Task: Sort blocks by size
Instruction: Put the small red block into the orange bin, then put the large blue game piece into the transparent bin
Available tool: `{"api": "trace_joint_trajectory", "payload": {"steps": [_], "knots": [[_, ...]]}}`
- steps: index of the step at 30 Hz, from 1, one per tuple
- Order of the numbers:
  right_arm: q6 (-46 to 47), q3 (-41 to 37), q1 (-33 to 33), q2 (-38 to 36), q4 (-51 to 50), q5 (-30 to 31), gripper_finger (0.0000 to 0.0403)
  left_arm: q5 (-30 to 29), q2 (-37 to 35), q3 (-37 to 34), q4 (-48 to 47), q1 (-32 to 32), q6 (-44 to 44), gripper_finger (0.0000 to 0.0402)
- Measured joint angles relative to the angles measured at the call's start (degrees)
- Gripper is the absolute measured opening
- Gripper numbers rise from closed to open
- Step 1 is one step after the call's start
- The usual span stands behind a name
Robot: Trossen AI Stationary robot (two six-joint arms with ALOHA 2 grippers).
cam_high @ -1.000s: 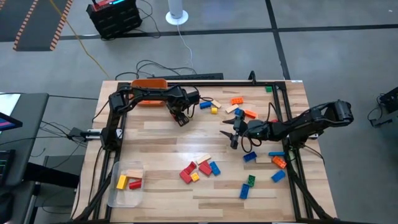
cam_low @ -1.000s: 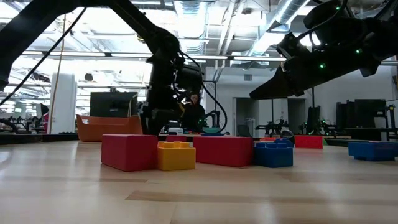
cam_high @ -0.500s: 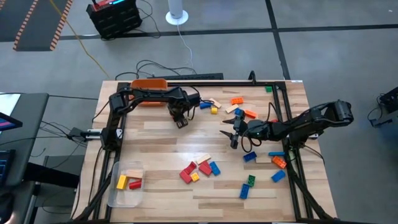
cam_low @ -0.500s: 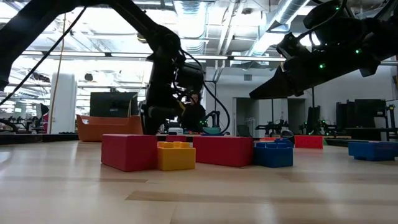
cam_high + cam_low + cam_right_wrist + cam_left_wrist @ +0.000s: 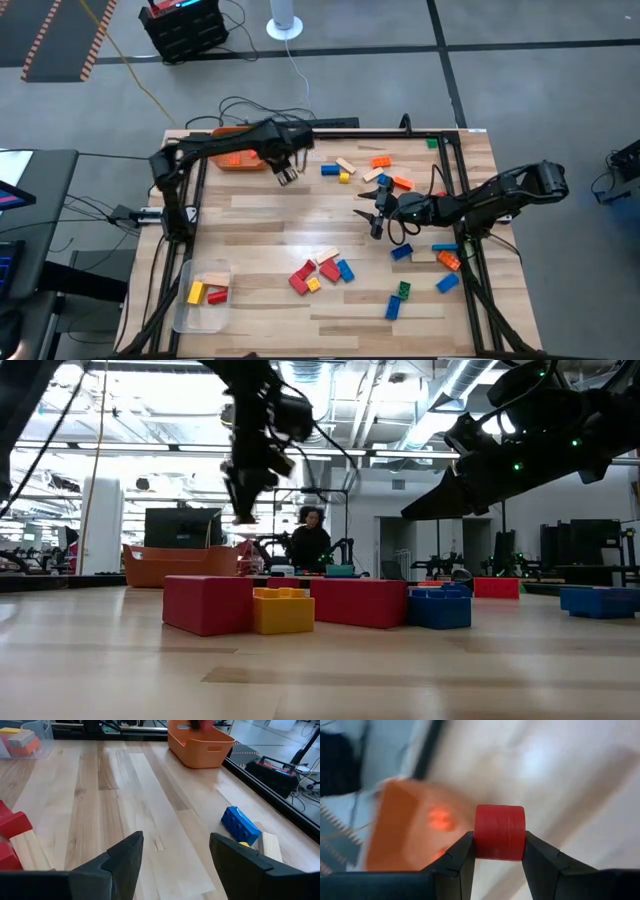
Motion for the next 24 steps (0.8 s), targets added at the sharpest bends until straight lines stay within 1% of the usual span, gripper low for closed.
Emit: {"api": "trace_joint_trajectory", "payload": {"steps": [3, 6, 10, 13, 15, 18, 21, 24], "knots": [[0.0, 0.0, 0.0, 0.0, 0.0, 0.0, 0.026, -3.98, -3.36, -0.16, -2.45, 3.31, -2.15, 0.0128], [0.0, 0.0, 0.0, 0.0, -0.23, 0.0, 0.026, -6.48, -5.73, -2.65, -2.58, 7.33, -2.6, 0.0129], [0.0, 0.0, 0.0, 0.0, -0.4, 0.0, 0.026, -6.14, -7.18, -8.59, -0.83, 13.4, -2.99, 0.0133], [-0.02, 0.0, 0.0, 0.0, -0.49, 0.0, 0.026, -2.62, -7.42, -13.87, 2.67, 16.39, -1.65, 0.0149], [-0.06, 0.0, 0.0, 0.0, -0.49, 0.0, 0.026, 0.4, -7.34, -16.9, 4.81, 17.43, 0.13, 0.0169], [-0.24, 0.0, 0.0, 0.0, -0.47, 0.0, 0.026, 1.15, -7.36, -19.09, 5.96, 17.64, 2.52, 0.02], [-0.26, 0.0, 0.0, 0.0, -0.46, 0.0, 0.026, 1.09, -7.63, -18.38, 3.84, 17.37, 2.77, 0.0218], [-0.23, 0.0, -0.13, 0.0, -0.44, 0.0, 0.026, 1.08, -9.09, -15.55, 1.83, 16.26, 2.73, 0.0222]]}}
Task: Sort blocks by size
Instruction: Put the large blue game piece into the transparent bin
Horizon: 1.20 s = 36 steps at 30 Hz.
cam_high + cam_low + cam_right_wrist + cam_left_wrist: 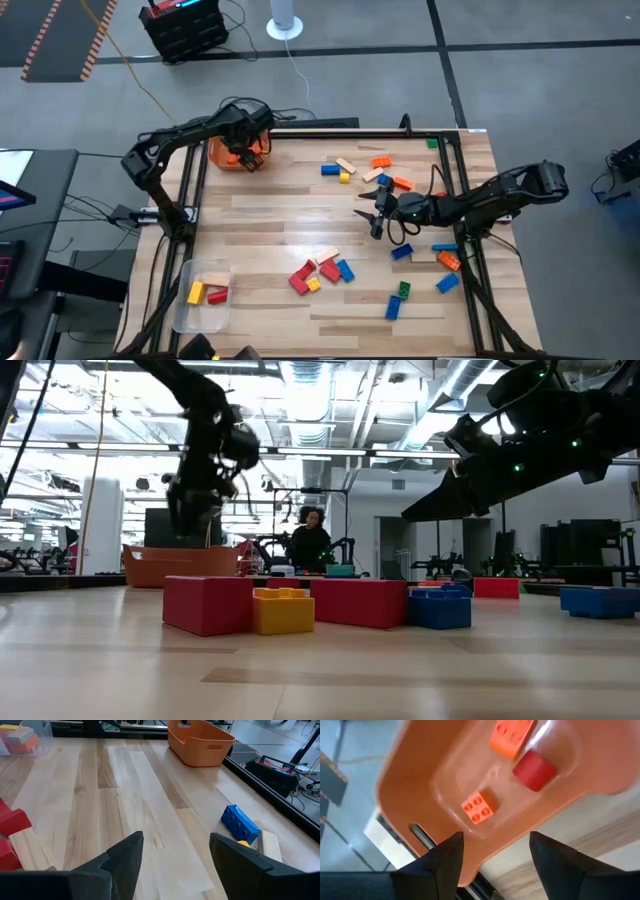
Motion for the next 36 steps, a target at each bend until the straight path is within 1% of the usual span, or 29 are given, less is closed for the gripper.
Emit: {"api": "trace_joint_trajectory", "payload": {"steps": [3, 6, 7, 10, 13, 15, 18, 19, 21, 23, 25, 30, 32, 36], "knots": [[0.17, -0.01, -0.31, 0.0, 0.0, 0.0, 0.026, -0.03, -2.26, 3.24, 0.04, -1.93, 1.95, 0.0221], [0.17, -0.02, -0.31, 0.0, 0.0, 0.0, 0.026, 0.61, -5.06, 5.31, 3.45, -4.66, 5.73, 0.022], [0.17, -0.01, -0.3, 0.0, -0.02, 0.0, 0.026, 2.18, -5.92, 5.45, 4.99, -5.66, 7.37, 0.022], [0.17, -0.02, -0.3, 0.0, -0.39, 0.0, 0.026, 10.27, -7.1, 5.23, 8.16, -8.92, 13.45, 0.022], [0.23, -0.02, -0.66, 0.0, -1.26, 0.0, 0.026, 16.46, -7.12, 5.21, 8.37, -12.86, 20.61, 0.022], [0.23, -0.02, -1.01, 0.0, -2.0, 0.0, 0.026, 18.23, -6.82, 5.14, 8.1, -15.79, 27.74, 0.022], [0.23, -0.02, -1.28, 0.0, -2.67, 0.0, 0.026, 17.73, -6.24, 5.08, 9.3, -19.41, 35.05, 0.022], [0.25, -0.02, -1.47, 0.0, -2.71, -0.01, 0.026, 17.31, -5.56, 5.04, 11.27, -20.51, 35.24, 0.022], [0.23, -0.02, -1.8, 0.0, -2.66, -0.01, 0.026, 15.79, -4.59, 5.1, 17.16, -22.29, 31.26, 0.022], [0.25, -0.02, -2.1, 0.0, -2.54, 0.0, 0.026, 14.26, -2.59, 5.1, 21.85, -23.0, 27.43, 0.0219], [0.25, -0.02, -2.29, 0.0, -2.67, 0.0, 0.026, 14.0, -0.19, 5.19, 25.42, -23.29, 25.36, 0.0219], [0.45, -0.04, -2.31, 0.0, -3.16, 0.0, 0.026, 13.9, 7.87, 5.15, 28.26, -23.25, 25.05, 0.0219], [0.43, -0.04, -2.31, 0.0, -3.73, -0.01, 0.026, 13.01, 11.4, 5.76, 28.28, -23.27, 25.11, 0.0219], [0.57, -0.04, -3.45, -0.18, -6.4, -0.04, 0.026, 7.47, 17.72, 8.68, 28.17, -23.6, 24.51, 0.0219]]}}
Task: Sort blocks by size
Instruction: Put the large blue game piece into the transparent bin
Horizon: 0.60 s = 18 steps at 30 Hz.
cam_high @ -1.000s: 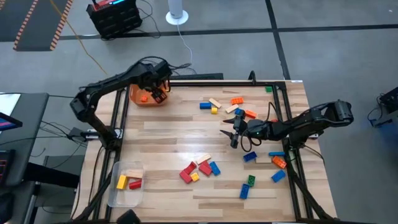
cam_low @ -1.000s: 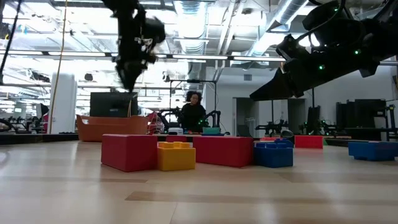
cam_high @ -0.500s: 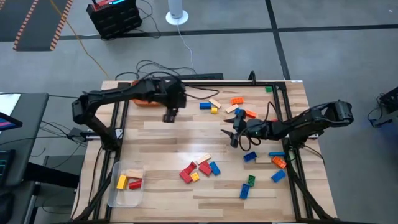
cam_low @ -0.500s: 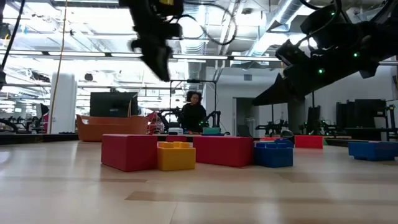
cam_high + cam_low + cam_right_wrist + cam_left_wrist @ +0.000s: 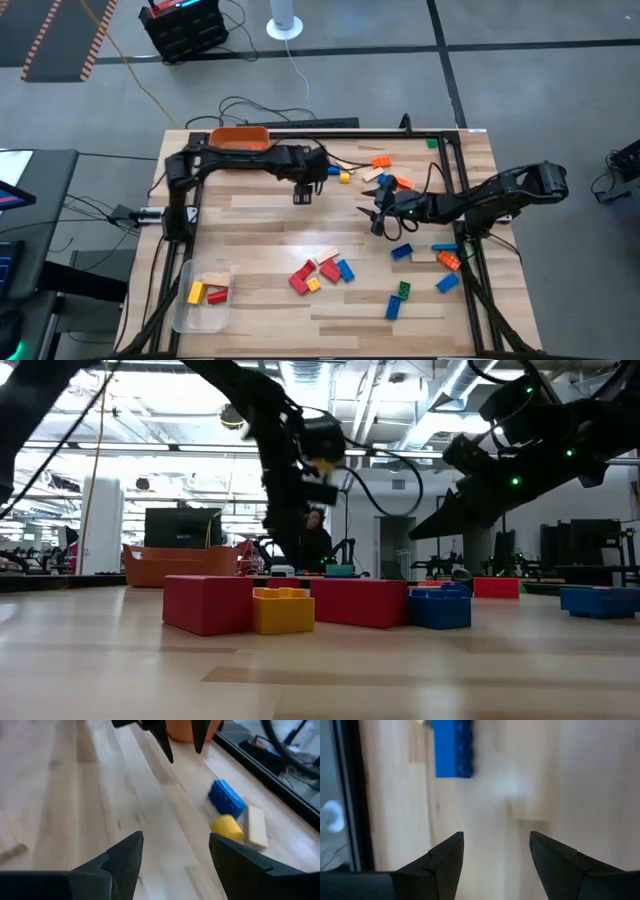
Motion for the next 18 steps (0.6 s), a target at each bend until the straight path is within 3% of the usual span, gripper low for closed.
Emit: {"api": "trace_joint_trajectory", "payload": {"steps": [11, 18], "knots": [[1.19, 0.0, -1.04, -0.06, -2.13, 0.01, 0.026, 2.01, 8.46, 13.71, 0.44, 2.65, 0.11, 0.0219], [1.19, 0.0, -0.87, -0.06, -1.93, 0.0, 0.026, 6.98, 12.11, 16.19, 2.86, 4.36, 0.87, 0.0219]]}}
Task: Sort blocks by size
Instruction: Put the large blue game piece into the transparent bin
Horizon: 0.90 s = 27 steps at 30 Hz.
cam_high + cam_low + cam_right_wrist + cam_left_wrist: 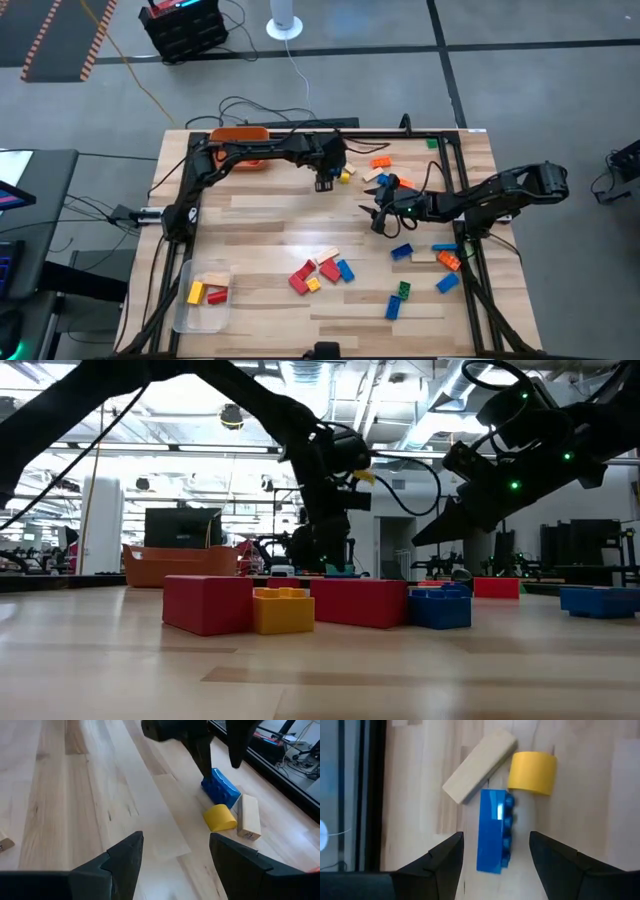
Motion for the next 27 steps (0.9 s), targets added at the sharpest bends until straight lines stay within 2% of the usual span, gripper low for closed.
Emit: {"api": "trace_joint_trajectory", "payload": {"steps": [11, 18, 22, 27], "knots": [[-0.48, 0.0, 0.46, 0.0, 1.47, -0.13, 0.026, 3.66, 1.74, 0.11, -0.63, 1.15, -2.24, 0.0219], [-0.46, 0.0, 0.87, 0.02, 1.49, -0.13, 0.026, 3.92, 2.79, 0.04, -2.64, 1.25, -4.99, 0.0216], [-0.46, 0.01, 0.86, 0.02, 1.49, -0.13, 0.026, 4.01, 3.2, 0.04, -3.7, 1.23, -4.96, 0.0186], [-0.46, 0.02, 0.81, 0.02, 1.49, -0.11, 0.026, 3.99, 3.2, 0.04, -2.41, 1.14, -5.79, 0.0116]]}}
